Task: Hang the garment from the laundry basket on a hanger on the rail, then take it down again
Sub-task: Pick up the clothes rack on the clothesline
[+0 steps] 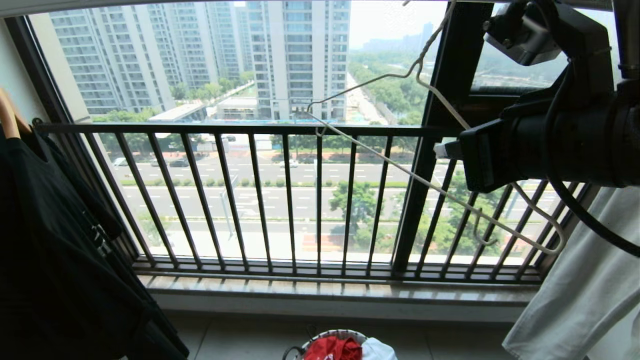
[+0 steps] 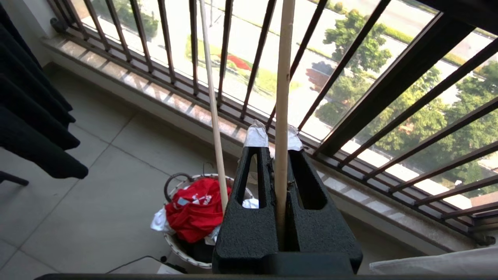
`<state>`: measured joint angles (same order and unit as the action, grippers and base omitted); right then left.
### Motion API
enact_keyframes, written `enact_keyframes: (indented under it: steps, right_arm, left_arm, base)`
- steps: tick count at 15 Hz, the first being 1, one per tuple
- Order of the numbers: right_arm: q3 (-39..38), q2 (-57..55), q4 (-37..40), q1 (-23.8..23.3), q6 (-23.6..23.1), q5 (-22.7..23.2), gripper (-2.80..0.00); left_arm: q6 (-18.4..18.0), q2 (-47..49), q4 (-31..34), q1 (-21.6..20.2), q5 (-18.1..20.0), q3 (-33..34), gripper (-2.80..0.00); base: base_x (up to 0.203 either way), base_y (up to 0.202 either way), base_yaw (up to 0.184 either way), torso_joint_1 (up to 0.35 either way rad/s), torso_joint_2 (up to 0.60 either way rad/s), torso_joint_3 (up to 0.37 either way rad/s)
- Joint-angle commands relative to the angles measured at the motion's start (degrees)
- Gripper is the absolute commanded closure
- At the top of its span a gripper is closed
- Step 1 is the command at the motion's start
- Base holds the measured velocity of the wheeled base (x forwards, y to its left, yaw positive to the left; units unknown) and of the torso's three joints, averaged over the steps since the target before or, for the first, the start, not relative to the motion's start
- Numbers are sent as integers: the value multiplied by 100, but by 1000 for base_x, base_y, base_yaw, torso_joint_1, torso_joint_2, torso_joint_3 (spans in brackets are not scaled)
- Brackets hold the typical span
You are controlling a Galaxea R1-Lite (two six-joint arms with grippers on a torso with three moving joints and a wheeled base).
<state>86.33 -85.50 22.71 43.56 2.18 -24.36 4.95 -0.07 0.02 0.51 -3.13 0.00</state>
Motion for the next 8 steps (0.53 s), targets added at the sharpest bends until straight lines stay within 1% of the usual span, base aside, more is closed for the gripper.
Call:
enact_keyframes:
  steps: [1,5,8]
  right_arm:
    - [-55,117,-64,12,-37,-8,0]
    - [-55,249,-81,131,-51,107,0]
    - [-65,307,-175,197,-128,107,0]
  left_arm:
    - [6,7,-2,2,-3,0,0]
    - [6,7,-2,2,-3,0,0]
    - [6,7,-2,2,-3,0,0]
  base:
    - [0,0,0,0,0,0]
    - [0,0,0,0,0,0]
    - [0,0,0,0,0,0]
